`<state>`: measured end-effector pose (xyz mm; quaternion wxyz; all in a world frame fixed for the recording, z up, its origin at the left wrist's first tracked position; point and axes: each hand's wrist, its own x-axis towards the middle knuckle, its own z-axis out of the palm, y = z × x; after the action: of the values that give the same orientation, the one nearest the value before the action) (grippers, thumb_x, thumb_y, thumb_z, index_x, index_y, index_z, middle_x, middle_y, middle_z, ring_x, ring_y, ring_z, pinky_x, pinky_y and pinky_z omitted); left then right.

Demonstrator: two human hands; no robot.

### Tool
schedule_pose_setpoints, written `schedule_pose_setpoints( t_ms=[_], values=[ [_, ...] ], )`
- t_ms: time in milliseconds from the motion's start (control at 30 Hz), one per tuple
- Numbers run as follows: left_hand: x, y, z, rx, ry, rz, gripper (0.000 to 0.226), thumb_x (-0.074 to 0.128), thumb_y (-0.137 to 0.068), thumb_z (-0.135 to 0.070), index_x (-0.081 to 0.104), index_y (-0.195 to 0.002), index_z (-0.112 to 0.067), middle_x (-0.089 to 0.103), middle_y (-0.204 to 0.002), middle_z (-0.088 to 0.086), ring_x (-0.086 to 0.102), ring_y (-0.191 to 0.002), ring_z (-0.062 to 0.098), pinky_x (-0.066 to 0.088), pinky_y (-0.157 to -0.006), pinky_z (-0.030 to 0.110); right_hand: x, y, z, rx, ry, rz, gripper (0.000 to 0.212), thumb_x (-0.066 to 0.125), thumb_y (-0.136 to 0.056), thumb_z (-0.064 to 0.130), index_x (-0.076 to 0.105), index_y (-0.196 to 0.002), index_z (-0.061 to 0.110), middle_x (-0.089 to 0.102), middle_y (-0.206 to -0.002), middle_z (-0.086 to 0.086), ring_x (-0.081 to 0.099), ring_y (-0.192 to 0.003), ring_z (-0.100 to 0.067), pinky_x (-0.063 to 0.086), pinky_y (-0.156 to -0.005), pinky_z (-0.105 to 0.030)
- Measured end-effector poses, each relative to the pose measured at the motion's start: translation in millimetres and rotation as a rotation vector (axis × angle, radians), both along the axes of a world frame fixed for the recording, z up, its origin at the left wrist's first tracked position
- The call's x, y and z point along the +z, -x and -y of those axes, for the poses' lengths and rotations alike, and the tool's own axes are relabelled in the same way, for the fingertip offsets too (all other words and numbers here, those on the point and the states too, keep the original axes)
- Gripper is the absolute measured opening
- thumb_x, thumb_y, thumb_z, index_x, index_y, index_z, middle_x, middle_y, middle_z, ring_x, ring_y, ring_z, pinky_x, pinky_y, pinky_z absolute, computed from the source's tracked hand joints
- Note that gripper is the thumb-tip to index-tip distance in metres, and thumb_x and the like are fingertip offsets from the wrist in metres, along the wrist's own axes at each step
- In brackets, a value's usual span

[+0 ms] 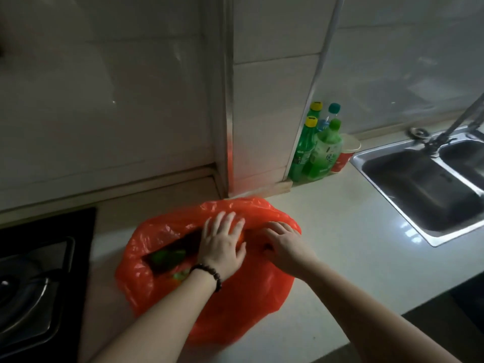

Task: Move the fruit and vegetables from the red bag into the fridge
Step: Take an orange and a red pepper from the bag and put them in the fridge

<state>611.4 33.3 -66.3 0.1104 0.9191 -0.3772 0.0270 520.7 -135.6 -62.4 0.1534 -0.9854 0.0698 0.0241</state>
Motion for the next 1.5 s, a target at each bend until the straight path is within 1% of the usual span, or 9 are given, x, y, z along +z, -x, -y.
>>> schedule_pose_setpoints(
  t_ms=[100,200,367,467,667,933,1133,1300,1500],
  values=[
    [-11,-14,10,0.091,-0.141,-0.128,0.070,0.048,-0.083,-0.057,0.023,-0.145,-0.037,0.023,-0.154,-0.001,0.014,-0.142,0.028,0.014,-0.113,0.050,-4,-1,23,0.015,-0.026,-0.051,0.055,0.056,-0.084,0.044,0.046,-0.135,0.027,0.043,-0.143,-0.001,0.039,-0.131,-0.028,0.035,-0.107,-0.045],
    [-22,-27,13,0.102,-0.190,-0.198,0.080,0.049,-0.081,-0.064,0.011,-0.147,-0.039,0.012,-0.157,-0.003,0.008,-0.143,0.026,0.011,-0.114,0.048,-13,-3,39,0.033,-0.017,-0.115,0.073,0.061,-0.081,0.049,0.031,-0.144,0.028,0.032,-0.149,-0.002,0.030,-0.136,-0.028,0.032,-0.110,-0.046],
    [-33,-32,12,0.092,-0.136,-0.223,0.094,0.063,-0.073,-0.062,0.010,-0.147,-0.038,0.010,-0.155,0.002,0.012,-0.142,0.027,0.016,-0.114,0.046,-28,-12,44,0.033,-0.056,-0.147,0.090,0.070,-0.072,0.051,0.021,-0.146,0.034,0.026,-0.151,-0.002,0.027,-0.136,-0.030,0.035,-0.108,-0.049],
    [-36,-29,10,0.105,-0.001,-0.205,0.095,0.075,-0.067,-0.054,0.022,-0.144,-0.034,0.017,-0.149,0.009,0.022,-0.137,0.030,0.024,-0.112,0.044,-32,-18,39,0.007,-0.068,-0.139,0.094,0.072,-0.070,0.051,0.018,-0.145,0.037,0.025,-0.148,-0.002,0.031,-0.132,-0.031,0.041,-0.102,-0.048],
    [-42,-21,4,0.072,-0.133,-0.180,0.092,0.070,-0.069,-0.055,0.021,-0.144,-0.033,0.027,-0.144,0.001,0.026,-0.134,0.024,0.019,-0.113,0.043,-42,-18,30,0.019,-0.028,-0.129,0.086,0.068,-0.077,0.044,0.014,-0.144,0.038,0.026,-0.145,-0.006,0.033,-0.129,-0.032,0.046,-0.097,-0.043],
    [-37,-13,5,0.083,-0.101,-0.228,0.089,0.069,-0.073,-0.046,0.019,-0.145,-0.033,0.032,-0.145,-0.002,0.028,-0.136,0.020,0.012,-0.114,0.039,-40,-14,27,0.001,-0.092,-0.136,0.086,0.068,-0.079,0.041,0.012,-0.145,0.038,0.027,-0.146,-0.004,0.033,-0.130,-0.033,0.043,-0.101,-0.045],
    [-15,5,-7,0.213,0.113,-0.270,0.092,0.073,-0.071,-0.044,0.019,-0.145,-0.033,0.028,-0.148,-0.004,0.030,-0.134,0.022,0.025,-0.112,0.039,-6,-9,17,-0.098,-0.279,-0.081,0.099,0.073,-0.067,0.057,0.016,-0.145,0.037,0.028,-0.151,0.001,0.026,-0.137,-0.029,0.029,-0.111,-0.050],
    [20,18,-27,0.374,0.326,-0.231,0.094,0.078,-0.069,-0.037,0.024,-0.145,-0.028,0.037,-0.143,0.003,0.038,-0.129,0.024,0.035,-0.106,0.038,37,-8,-9,-0.063,-0.393,0.043,0.097,0.074,-0.066,0.058,0.022,-0.145,0.036,0.034,-0.148,0.004,0.026,-0.136,-0.026,0.033,-0.108,-0.046],
    [52,24,-72,0.520,0.451,-0.153,0.096,0.081,-0.066,-0.035,0.026,-0.144,-0.026,0.043,-0.136,0.008,0.050,-0.118,0.027,0.045,-0.093,0.037,65,-17,-51,0.019,-0.494,0.167,0.097,0.078,-0.063,0.054,0.029,-0.143,0.032,0.042,-0.141,0.001,0.039,-0.128,-0.022,0.040,-0.100,-0.035]
  ],
)
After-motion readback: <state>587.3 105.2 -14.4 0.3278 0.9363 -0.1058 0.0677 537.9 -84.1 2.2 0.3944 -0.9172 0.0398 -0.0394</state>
